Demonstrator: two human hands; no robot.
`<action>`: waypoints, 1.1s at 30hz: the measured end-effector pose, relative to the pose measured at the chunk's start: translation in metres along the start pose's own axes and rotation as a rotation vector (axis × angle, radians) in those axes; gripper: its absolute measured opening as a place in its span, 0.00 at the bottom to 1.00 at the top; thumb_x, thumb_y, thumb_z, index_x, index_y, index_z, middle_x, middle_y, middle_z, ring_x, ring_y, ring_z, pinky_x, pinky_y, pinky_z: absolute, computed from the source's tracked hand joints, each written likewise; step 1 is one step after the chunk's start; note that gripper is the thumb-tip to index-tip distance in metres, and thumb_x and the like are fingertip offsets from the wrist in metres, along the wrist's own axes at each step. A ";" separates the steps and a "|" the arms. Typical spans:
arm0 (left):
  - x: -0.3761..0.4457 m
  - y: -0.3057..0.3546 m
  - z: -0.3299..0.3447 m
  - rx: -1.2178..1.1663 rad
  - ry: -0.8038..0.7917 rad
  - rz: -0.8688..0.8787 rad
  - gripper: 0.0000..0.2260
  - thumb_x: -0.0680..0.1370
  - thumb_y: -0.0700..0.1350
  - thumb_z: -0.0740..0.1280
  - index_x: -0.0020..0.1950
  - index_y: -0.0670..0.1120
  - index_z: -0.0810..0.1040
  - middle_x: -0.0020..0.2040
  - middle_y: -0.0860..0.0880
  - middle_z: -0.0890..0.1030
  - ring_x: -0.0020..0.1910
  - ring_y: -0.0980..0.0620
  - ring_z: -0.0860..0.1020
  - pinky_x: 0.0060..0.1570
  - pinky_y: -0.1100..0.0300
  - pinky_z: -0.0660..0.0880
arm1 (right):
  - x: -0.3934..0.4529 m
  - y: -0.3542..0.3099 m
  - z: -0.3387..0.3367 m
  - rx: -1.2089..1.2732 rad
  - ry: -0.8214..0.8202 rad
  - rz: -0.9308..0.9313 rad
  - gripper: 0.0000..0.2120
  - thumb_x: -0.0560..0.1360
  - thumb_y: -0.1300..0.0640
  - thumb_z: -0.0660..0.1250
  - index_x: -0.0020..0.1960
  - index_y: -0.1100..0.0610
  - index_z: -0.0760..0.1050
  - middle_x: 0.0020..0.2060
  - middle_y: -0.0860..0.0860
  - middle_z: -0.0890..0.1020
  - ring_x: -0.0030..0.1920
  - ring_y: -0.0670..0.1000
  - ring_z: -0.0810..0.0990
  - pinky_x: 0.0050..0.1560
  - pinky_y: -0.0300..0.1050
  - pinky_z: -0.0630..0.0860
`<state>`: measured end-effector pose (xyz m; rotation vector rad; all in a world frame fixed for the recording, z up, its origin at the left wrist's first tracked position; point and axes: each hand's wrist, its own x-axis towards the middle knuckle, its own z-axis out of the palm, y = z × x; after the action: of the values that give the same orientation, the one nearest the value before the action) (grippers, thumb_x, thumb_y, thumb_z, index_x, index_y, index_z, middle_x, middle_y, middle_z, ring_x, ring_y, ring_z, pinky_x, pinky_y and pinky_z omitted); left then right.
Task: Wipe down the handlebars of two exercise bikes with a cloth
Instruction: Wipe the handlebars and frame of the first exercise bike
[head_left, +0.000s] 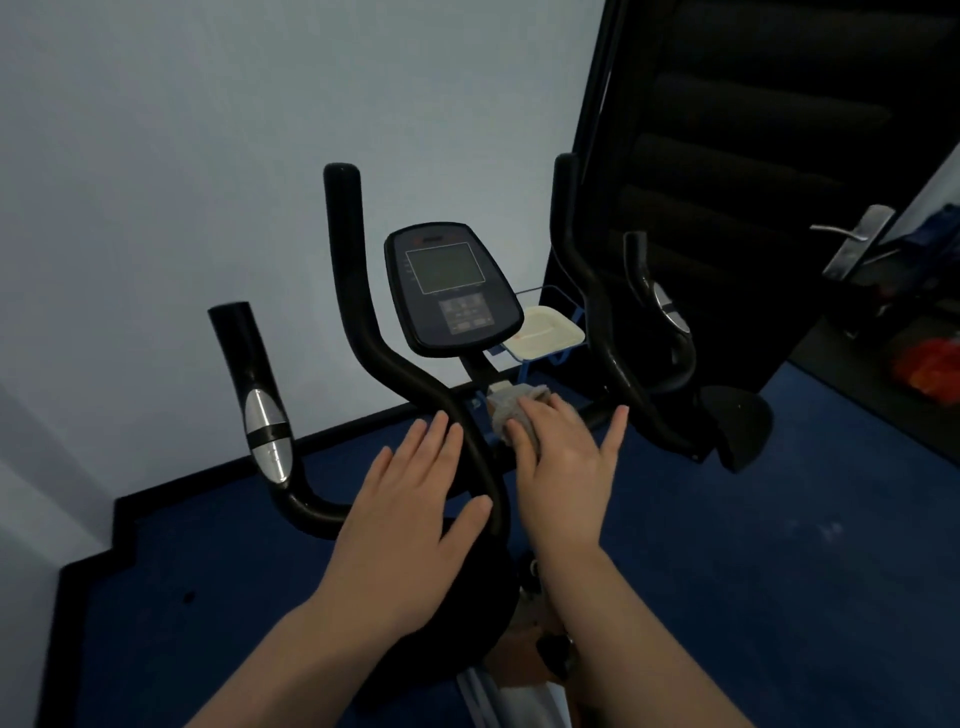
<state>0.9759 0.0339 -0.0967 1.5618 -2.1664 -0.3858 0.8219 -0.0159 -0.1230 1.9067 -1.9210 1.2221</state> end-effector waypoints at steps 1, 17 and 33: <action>0.000 -0.001 0.000 -0.003 -0.009 -0.001 0.28 0.79 0.63 0.47 0.73 0.59 0.35 0.75 0.61 0.36 0.73 0.65 0.33 0.71 0.63 0.32 | -0.002 -0.003 0.001 0.011 0.010 -0.021 0.10 0.75 0.57 0.70 0.55 0.56 0.81 0.50 0.50 0.85 0.58 0.48 0.80 0.75 0.58 0.45; 0.003 0.000 -0.002 -0.040 -0.060 -0.023 0.30 0.78 0.61 0.49 0.76 0.58 0.38 0.75 0.62 0.38 0.73 0.66 0.36 0.72 0.64 0.36 | -0.016 -0.015 -0.027 0.443 -0.324 0.157 0.17 0.78 0.59 0.65 0.66 0.53 0.75 0.63 0.47 0.78 0.65 0.41 0.72 0.66 0.35 0.68; 0.001 0.000 -0.002 -0.039 -0.055 -0.061 0.29 0.77 0.64 0.47 0.74 0.59 0.38 0.75 0.63 0.39 0.74 0.66 0.36 0.70 0.66 0.33 | 0.012 -0.007 -0.012 -0.027 -0.230 -0.135 0.11 0.74 0.63 0.67 0.54 0.54 0.82 0.39 0.47 0.85 0.39 0.48 0.82 0.57 0.42 0.66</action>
<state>0.9767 0.0327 -0.0951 1.6162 -2.1432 -0.4926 0.8212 -0.0164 -0.1048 2.2058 -1.8630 0.9714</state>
